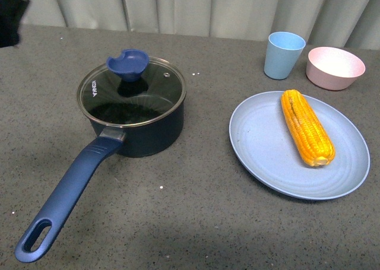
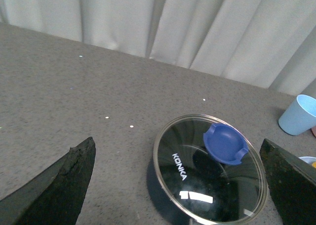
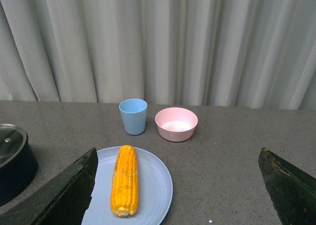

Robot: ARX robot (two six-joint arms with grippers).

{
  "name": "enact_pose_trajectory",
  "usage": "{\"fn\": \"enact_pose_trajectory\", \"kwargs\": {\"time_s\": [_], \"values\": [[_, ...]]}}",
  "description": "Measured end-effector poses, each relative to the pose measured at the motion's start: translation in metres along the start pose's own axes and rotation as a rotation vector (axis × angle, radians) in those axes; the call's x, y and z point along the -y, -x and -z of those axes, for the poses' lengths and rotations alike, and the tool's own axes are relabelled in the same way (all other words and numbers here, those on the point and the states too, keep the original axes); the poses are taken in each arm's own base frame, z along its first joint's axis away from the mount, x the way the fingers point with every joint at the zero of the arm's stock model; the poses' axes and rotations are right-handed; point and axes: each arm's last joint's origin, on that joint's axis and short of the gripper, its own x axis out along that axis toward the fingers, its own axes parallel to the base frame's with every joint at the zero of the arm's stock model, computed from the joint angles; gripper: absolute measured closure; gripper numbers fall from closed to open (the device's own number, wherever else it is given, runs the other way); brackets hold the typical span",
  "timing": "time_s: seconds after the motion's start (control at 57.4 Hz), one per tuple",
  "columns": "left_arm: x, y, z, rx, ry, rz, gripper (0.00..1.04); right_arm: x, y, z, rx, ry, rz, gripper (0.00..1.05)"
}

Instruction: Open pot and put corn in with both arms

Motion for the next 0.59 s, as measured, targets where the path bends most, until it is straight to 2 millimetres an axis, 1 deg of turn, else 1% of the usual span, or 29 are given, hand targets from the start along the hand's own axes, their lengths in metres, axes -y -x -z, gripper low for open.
{"fn": "enact_pose_trajectory", "kwargs": {"time_s": [0.035,0.105,0.279,0.401,0.593], "values": [[0.007,-0.014,0.002,-0.019,-0.004,0.035,0.07,0.000,0.000,0.000,0.000,0.000,0.000,0.09],[0.016,-0.032,0.005,-0.036,-0.012,0.073,0.07,0.000,0.000,0.000,0.000,0.000,0.000,0.09],[0.032,-0.066,0.017,-0.082,-0.048,0.109,0.07,0.000,0.000,0.000,0.000,0.000,0.000,0.09],[0.041,-0.082,0.026,-0.102,-0.066,0.138,0.07,0.000,0.000,0.000,0.000,0.000,0.000,0.09],[0.047,-0.098,0.044,-0.135,-0.093,0.162,0.07,0.000,0.000,0.000,0.000,0.000,0.000,0.09]]}}
